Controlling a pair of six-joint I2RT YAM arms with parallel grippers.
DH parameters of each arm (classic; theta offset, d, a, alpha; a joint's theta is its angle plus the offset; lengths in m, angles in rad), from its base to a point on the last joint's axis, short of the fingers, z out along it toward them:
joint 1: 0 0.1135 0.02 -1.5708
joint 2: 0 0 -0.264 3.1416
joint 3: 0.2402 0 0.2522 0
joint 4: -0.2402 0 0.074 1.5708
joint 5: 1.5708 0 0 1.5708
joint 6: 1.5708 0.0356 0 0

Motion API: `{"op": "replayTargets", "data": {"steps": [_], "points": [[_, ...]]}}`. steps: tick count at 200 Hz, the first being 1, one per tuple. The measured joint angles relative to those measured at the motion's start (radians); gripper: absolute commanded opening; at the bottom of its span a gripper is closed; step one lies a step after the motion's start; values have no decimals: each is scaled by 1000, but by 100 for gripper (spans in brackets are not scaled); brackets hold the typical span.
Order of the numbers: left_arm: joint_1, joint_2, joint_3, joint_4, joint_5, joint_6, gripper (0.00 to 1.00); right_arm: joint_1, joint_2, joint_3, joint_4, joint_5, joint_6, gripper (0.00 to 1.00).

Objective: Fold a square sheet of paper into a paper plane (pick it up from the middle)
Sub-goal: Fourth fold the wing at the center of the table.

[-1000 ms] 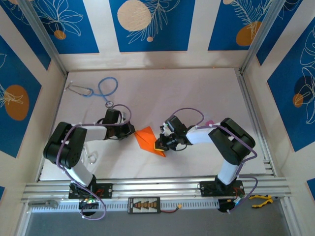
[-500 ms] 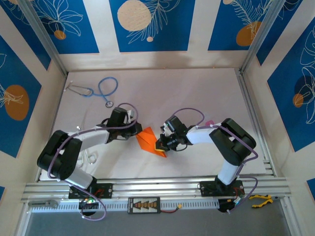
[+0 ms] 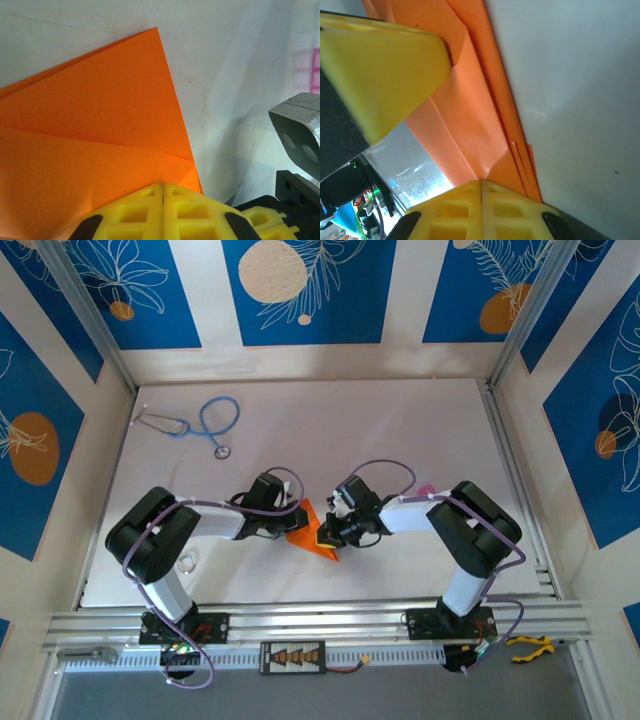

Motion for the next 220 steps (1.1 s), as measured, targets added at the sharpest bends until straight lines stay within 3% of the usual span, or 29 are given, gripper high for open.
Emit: {"op": "replayTargets", "data": {"steps": [137,220], "points": [[5,0,-17,33,2,-7,2,36,-196,-140,-157,34,-117,0],[12,-24,-32,20,-8,-15,2,16,-263,-141,-167,63,-49,6]]}}
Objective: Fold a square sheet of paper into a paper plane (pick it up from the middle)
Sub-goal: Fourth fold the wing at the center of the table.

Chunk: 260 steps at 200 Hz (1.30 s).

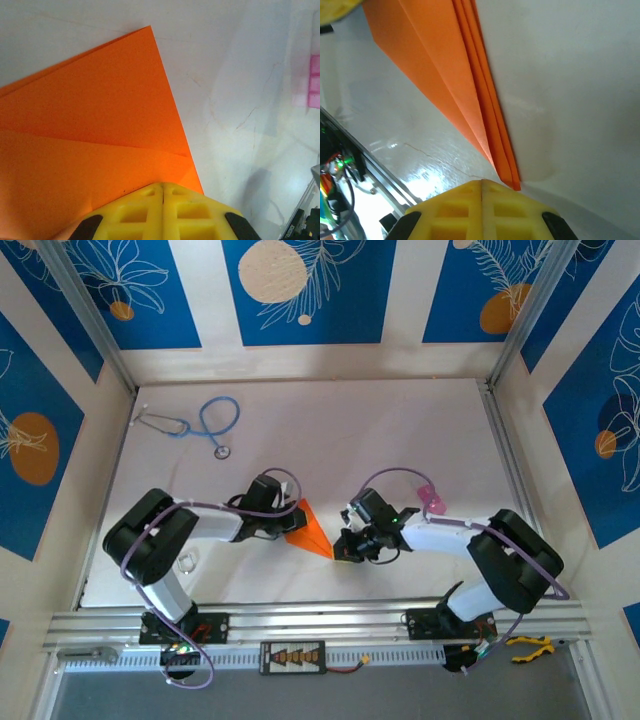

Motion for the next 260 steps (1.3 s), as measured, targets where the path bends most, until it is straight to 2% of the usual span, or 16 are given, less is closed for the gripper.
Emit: {"op": "replayTargets", "data": {"steps": [45,86,195,234,260], "points": [[21,-21,-26,1,5,-24,2,-66,3,-16,98,-34,88,17],[47,-22,-61,63,39,-68,2,-67,58,-15,148,-86,111,22],[52,-22,-70,82,47,-79,2,-55,113,-8,153,-105,113,25],[52,-22,-70,80,46,-79,2,-36,114,6,134,-88,97,23],[52,-23,-70,79,46,-78,2,-15,67,11,76,-35,87,24]]}}
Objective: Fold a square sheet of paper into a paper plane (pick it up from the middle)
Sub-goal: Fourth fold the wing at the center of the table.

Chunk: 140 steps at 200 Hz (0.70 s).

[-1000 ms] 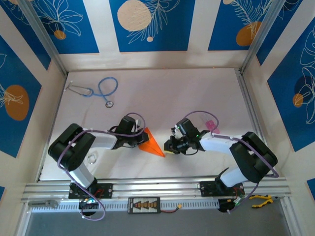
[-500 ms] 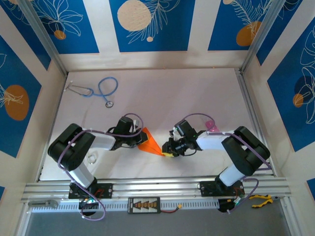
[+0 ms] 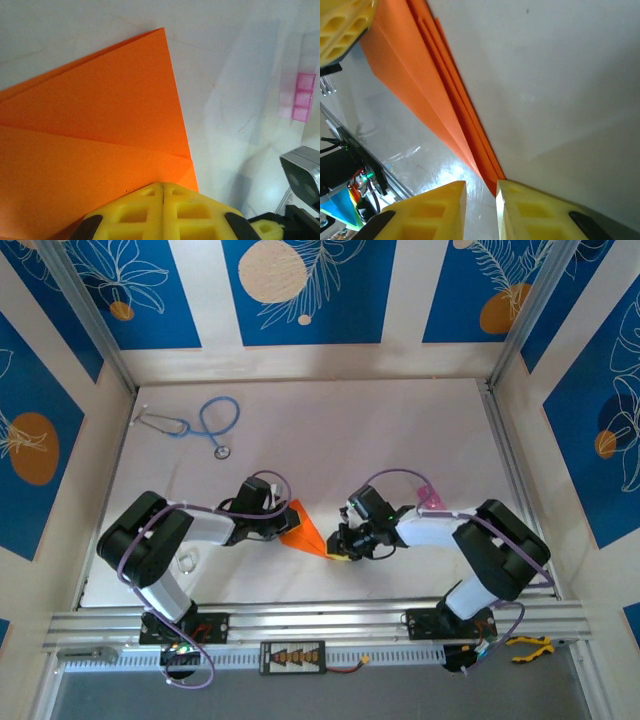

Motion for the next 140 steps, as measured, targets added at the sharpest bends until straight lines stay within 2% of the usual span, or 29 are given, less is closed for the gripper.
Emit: {"op": "replayTargets", "data": {"steps": [33,140], "points": [[0,0,0,-1,0,0,2,-14,-68,-1,-41,40,7,25],[0,0,1,-3,0,0,2,-5,13,10,-39,11,23,24]]}}
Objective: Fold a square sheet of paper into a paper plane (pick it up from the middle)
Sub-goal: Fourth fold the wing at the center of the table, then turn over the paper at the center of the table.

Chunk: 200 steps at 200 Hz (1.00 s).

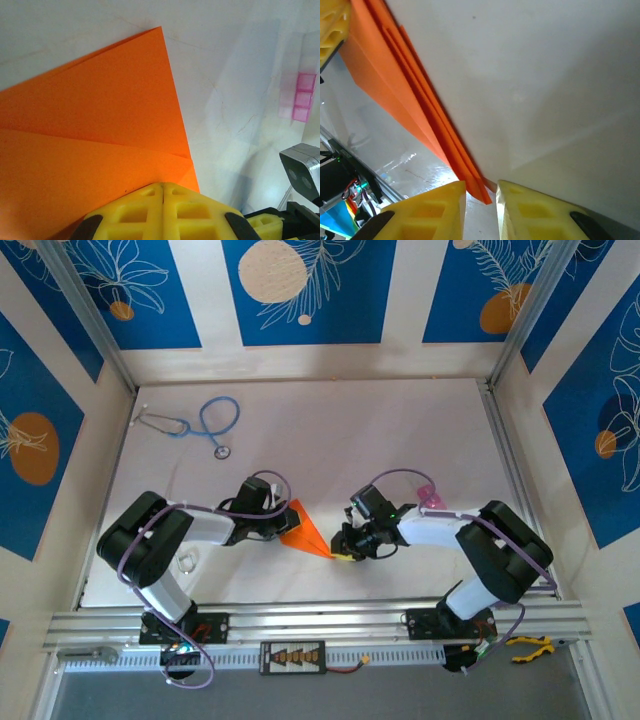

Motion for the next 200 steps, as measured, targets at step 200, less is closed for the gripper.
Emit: {"op": "replayTargets", "data": {"steps": [200], "points": [[2,0,6,-10,0,-18,2,8,59,4,138,-84,0,19]]}}
